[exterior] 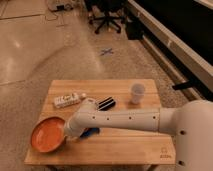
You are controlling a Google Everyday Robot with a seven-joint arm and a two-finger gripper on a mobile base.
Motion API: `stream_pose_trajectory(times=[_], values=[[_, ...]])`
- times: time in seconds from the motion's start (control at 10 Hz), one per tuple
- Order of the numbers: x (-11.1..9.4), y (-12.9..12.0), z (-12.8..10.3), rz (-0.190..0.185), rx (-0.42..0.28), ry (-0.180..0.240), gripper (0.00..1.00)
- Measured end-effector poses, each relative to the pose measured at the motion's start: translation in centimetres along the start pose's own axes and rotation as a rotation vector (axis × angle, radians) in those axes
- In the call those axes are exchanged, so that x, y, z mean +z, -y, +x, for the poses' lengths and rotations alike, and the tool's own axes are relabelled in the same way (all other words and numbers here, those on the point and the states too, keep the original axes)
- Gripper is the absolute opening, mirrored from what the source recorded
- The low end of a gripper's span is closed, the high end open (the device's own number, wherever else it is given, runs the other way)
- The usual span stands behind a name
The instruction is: Pick up the ceramic bowl
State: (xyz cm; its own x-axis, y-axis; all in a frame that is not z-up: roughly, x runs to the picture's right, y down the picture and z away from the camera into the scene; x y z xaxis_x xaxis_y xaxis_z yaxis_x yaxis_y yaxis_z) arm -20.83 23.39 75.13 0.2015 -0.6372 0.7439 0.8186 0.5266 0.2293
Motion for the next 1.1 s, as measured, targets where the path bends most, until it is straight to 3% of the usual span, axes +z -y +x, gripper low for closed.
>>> stream_pose_trajectory(times=[0.8,1.1], values=[[-4.2,-0.6,1.1,0.08,0.013,0.018,0.0],[-4.5,-0.7,-0.3,0.086,-0.03,0.083,0.0]])
